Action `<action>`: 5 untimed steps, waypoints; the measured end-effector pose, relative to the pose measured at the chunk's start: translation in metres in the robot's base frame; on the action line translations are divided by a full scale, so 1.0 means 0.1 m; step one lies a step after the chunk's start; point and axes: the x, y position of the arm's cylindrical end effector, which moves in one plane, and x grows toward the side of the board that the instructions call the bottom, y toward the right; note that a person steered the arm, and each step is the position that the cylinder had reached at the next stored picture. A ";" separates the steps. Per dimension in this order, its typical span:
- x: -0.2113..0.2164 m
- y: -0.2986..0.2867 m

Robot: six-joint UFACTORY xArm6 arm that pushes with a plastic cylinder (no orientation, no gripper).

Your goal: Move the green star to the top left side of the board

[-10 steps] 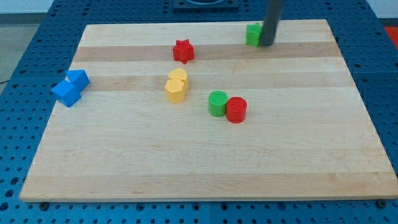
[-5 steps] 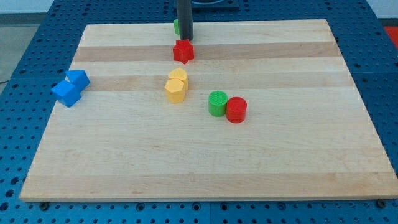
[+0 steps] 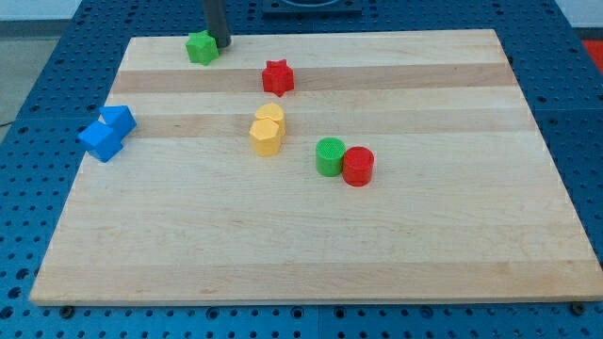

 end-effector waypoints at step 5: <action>0.32 -0.38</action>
